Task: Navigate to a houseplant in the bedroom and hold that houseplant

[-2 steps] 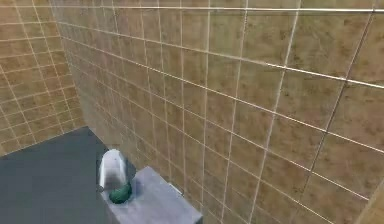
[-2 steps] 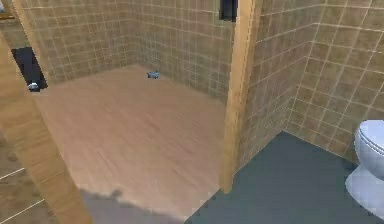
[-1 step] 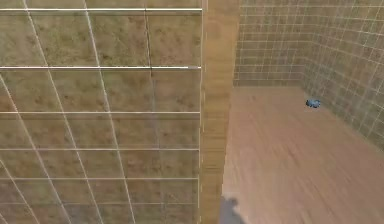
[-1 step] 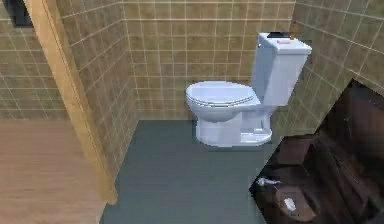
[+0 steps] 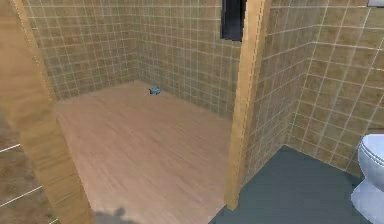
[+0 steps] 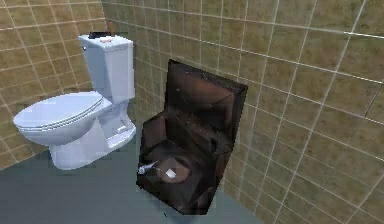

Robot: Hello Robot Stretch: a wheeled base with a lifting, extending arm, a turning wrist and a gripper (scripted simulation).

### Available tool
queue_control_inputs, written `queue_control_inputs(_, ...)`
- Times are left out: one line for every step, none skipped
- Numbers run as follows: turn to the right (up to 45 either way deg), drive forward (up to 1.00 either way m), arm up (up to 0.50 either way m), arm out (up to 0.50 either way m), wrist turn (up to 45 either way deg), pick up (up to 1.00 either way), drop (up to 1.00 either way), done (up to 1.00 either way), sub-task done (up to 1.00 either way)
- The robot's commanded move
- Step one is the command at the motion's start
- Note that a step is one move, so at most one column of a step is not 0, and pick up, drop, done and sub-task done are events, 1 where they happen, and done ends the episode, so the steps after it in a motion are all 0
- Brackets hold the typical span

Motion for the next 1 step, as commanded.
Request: queue_control_inputs(9.0,0.0,0.0,0.0,0.0,0.0,0.0,0.0,0.0)
